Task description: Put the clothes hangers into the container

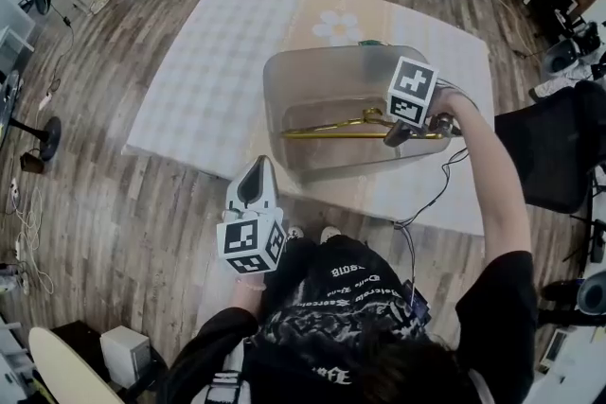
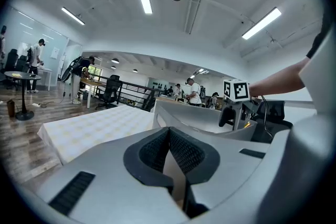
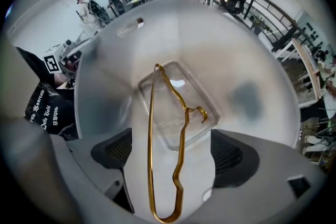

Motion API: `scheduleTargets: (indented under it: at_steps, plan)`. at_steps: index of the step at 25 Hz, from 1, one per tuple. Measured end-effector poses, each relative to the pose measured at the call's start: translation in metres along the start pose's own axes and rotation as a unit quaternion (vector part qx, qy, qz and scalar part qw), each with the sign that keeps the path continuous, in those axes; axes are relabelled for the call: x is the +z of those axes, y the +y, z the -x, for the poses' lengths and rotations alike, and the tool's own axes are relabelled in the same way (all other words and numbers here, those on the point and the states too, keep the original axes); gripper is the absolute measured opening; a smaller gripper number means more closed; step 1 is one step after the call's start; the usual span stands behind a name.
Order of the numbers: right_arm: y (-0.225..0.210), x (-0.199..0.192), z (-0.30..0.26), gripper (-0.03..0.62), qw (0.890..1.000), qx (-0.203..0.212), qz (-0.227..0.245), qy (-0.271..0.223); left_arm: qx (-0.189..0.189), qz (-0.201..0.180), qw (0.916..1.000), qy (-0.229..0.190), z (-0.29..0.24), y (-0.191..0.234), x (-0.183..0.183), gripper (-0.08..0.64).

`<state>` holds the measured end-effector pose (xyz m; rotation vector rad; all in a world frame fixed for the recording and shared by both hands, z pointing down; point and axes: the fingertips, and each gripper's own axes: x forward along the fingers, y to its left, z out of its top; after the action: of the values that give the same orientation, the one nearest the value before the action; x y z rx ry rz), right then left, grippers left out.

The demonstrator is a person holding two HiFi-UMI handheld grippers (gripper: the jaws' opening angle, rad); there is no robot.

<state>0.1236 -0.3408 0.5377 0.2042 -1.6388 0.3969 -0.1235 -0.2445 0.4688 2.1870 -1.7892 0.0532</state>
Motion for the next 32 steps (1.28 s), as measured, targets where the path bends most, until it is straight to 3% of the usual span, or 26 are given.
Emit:
scheduleTargets:
  at_steps: [5,8,11,15,19,24,28,30,32]
  plan:
    - [0.003,0.024,0.055,0.452,0.987,-0.019,-0.012,-0.160,-0.015,-0.003,0.9999,-0.003,0.002,-0.011,0.002,0.020]
    - [0.001,0.029,0.082,0.428,0.970,-0.051,-0.022,-0.235,-0.021,-0.004,0.9997,-0.008,0.003,-0.014,0.007,0.020]
    - [0.002,0.029,0.107,0.414,0.947,-0.089,-0.035,-0.306,-0.030,-0.006,0.9994,-0.015,0.005,-0.016,0.015,0.020]
    - [0.012,0.028,0.138,0.394,0.905,-0.117,-0.052,-0.406,-0.039,-0.012,0.9988,-0.026,0.008,-0.021,0.025,0.020]
    - [0.028,0.023,0.160,0.368,0.846,-0.127,-0.092,-0.510,-0.051,-0.006,0.9982,-0.033,0.009,-0.026,0.034,0.020]
    - [0.057,0.010,0.172,0.358,0.793,-0.169,-0.098,-0.577,-0.055,-0.018,0.9972,-0.048,0.012,-0.027,0.046,0.020]
    - [0.065,-0.015,0.175,0.357,0.740,-0.206,-0.141,-0.625,-0.063,-0.030,0.9959,-0.057,0.013,-0.031,0.048,0.020]
    - [0.070,-0.028,0.170,0.357,0.722,-0.230,-0.157,-0.633,-0.070,-0.034,0.9949,-0.064,0.015,-0.035,0.050,0.020]
    - [0.076,-0.037,0.160,0.351,0.714,-0.258,-0.165,-0.629,-0.080,-0.040,0.9935,-0.070,0.016,-0.040,0.051,0.020]
